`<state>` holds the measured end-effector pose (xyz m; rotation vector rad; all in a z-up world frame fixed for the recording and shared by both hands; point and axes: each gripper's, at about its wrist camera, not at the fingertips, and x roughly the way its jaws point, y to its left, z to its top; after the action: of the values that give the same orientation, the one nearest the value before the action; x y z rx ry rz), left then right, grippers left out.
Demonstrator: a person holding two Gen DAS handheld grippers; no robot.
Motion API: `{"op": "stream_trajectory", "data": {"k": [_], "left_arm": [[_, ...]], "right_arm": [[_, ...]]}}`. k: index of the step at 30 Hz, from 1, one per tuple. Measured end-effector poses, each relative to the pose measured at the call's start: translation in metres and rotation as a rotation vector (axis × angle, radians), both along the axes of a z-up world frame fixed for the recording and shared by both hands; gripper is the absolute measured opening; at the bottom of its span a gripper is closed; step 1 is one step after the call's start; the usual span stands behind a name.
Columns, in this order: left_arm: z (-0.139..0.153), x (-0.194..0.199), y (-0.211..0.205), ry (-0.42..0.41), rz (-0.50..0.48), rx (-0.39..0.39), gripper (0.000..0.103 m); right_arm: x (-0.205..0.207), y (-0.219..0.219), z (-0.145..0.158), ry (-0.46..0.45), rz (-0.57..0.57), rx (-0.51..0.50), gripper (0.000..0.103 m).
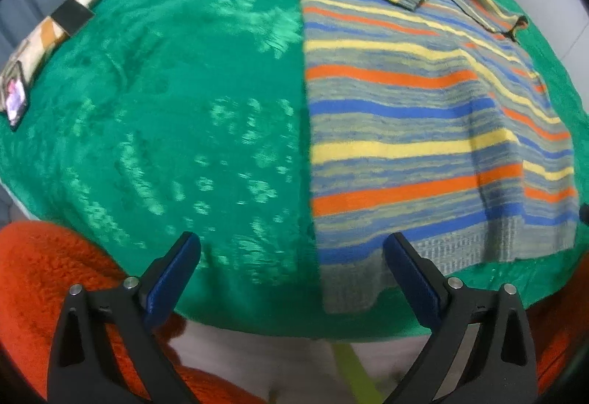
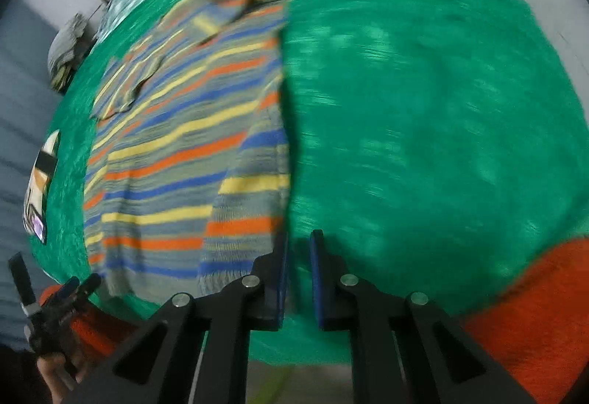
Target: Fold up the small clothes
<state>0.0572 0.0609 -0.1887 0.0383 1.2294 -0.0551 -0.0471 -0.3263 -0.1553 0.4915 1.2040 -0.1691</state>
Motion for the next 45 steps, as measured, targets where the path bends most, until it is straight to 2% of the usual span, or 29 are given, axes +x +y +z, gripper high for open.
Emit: {"op": "stream_trajectory", "data": {"k": [1,2,4,5,6,7,8,9,11,13,14,16,17,20,21,22,25,28,32,36,37,38,39,40,41,43,45], "left_arm": [[-0.002,0.001,-0.002,0.009,-0.001,-0.008,0.091],[-0.004,0.001,-0.003,0.021,-0.006,-0.023,0.082],[-0.008,0.002,-0.003,0.041,-0.003,-0.058,0.074],[-0.008,0.001,-0.003,0.043,0.003,-0.07,0.069],[-0.008,0.001,-0.001,0.044,0.013,-0.093,0.049],[-0.008,0.001,0.0,0.048,0.012,-0.11,0.033],[-0.008,0.0,0.0,0.056,0.006,-0.125,0.012],[-0.007,0.0,-0.001,0.054,0.005,-0.106,0.006],[0.003,-0.003,0.011,0.046,0.029,-0.138,0.004],[0.016,-0.008,0.023,0.025,0.044,-0.144,0.004],[0.023,-0.01,0.029,0.02,0.039,-0.162,0.004],[0.029,-0.014,0.032,0.018,0.018,-0.146,0.004],[0.026,-0.016,0.028,0.024,0.0,-0.104,0.003],[0.003,-0.015,0.015,0.062,-0.038,0.021,0.003],[0.0,-0.014,0.014,0.065,-0.045,0.037,0.003],[-0.001,-0.016,0.012,0.056,-0.057,0.062,0.003],[0.006,-0.024,0.014,0.028,-0.063,0.076,0.003],[-0.007,-0.019,0.01,0.059,-0.057,0.083,0.003],[-0.021,-0.015,-0.003,0.076,-0.086,0.161,0.003],[-0.024,-0.014,-0.01,0.068,-0.101,0.191,0.006],[-0.023,-0.016,-0.012,0.073,-0.103,0.201,0.008],[-0.024,-0.022,-0.019,0.075,-0.104,0.208,0.015],[-0.023,-0.025,-0.02,0.09,-0.109,0.221,0.028],[-0.023,-0.026,-0.02,0.1,-0.112,0.226,0.036],[-0.018,-0.03,-0.018,0.107,-0.115,0.225,0.051],[0.001,-0.035,-0.016,0.093,-0.115,0.209,0.058],[0.025,-0.039,-0.008,0.046,-0.107,0.183,0.062]], "right_arm": [[-0.002,-0.002,0.0,-0.014,-0.005,0.034,0.023],[-0.004,0.0,-0.002,-0.033,-0.006,0.084,0.047],[-0.004,0.006,-0.009,-0.061,0.011,0.172,0.069],[0.0,0.011,-0.016,-0.053,0.03,0.206,0.069],[0.003,0.013,-0.027,-0.035,0.054,0.245,0.069],[0.007,0.02,-0.037,-0.016,0.089,0.286,0.059],[0.01,0.025,-0.041,-0.023,0.124,0.319,0.019],[0.011,0.028,-0.04,-0.012,0.148,0.309,0.011],[0.01,0.025,-0.024,-0.039,0.15,0.268,0.011],[0.006,0.02,0.008,-0.062,0.165,0.121,0.011],[0.005,0.017,0.019,-0.071,0.174,0.086,0.011],[0.005,0.015,0.034,-0.07,0.196,0.068,0.011],[0.006,0.018,0.034,-0.056,0.206,0.062,0.011],[0.011,0.032,0.003,0.05,0.248,0.015,0.011],[0.013,0.036,-0.021,0.107,0.241,0.022,0.011],[0.015,0.036,-0.031,0.126,0.229,0.032,0.01],[0.011,0.033,-0.03,0.098,0.167,0.064,0.01],[0.007,0.03,-0.029,0.087,0.145,0.084,0.01],[0.01,0.025,-0.042,0.107,0.137,0.081,0.01],[0.008,0.032,-0.041,0.094,0.134,0.074,0.01],[0.008,0.033,-0.039,0.09,0.132,0.075,0.011],[0.004,0.03,-0.04,0.09,0.135,0.075,0.015],[0.004,0.031,-0.038,0.101,0.142,0.074,0.019],[0.002,0.029,-0.037,0.113,0.146,0.073,0.029],[0.001,0.029,-0.035,0.126,0.149,0.07,0.04],[-0.004,0.025,-0.024,0.137,0.162,0.051,0.047],[-0.007,0.013,-0.002,0.119,0.185,0.01,0.047]]}}
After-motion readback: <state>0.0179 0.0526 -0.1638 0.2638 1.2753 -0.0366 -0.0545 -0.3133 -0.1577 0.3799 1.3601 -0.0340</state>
